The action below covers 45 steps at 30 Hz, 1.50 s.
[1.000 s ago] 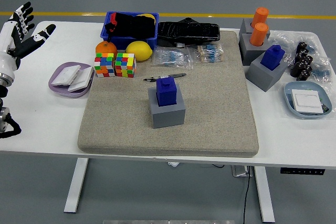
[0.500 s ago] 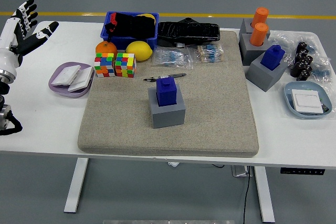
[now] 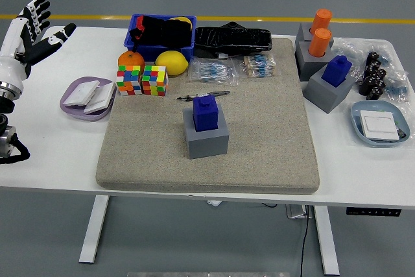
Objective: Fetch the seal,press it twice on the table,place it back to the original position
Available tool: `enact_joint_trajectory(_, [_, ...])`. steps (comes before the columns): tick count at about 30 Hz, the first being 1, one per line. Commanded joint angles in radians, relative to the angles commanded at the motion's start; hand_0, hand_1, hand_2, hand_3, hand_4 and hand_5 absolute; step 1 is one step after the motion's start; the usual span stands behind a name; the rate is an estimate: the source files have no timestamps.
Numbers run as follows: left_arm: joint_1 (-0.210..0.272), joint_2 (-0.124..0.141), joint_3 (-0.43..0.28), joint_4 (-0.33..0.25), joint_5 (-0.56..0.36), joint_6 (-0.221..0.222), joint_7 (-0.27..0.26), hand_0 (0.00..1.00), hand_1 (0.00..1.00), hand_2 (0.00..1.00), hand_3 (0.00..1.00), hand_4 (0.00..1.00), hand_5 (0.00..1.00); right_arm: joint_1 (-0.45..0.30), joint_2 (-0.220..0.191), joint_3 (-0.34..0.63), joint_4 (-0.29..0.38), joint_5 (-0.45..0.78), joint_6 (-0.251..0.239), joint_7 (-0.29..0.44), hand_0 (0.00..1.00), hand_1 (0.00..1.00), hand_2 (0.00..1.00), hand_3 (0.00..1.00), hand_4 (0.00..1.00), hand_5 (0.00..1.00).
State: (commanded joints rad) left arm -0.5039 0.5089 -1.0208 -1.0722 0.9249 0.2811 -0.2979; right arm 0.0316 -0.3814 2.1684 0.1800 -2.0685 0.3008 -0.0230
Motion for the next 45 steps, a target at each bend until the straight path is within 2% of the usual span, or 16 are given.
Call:
enact_joint_trajectory(35, [-0.005, 0.000, 0.003, -0.006, -0.003, -0.002, 0.002, 0.892, 0.942, 0.958, 0.960, 0.901, 0.381, 0.001, 0.001, -0.003, 0.000, -0.004, -0.009, -0.007, 0.898, 0.797, 0.791, 0.782, 0.930, 0.658])
enact_joint_trajectory(45, [-0.004, 0.002, 0.007, -0.005, -0.004, -0.003, 0.002, 0.891, 0.942, 0.958, 0.960, 0.901, 0.381, 0.001, -0.011, -0.019, 0.000, 0.011, -0.010, -0.005, 0.898, 0.796, 0.790, 0.782, 0.925, 0.655])
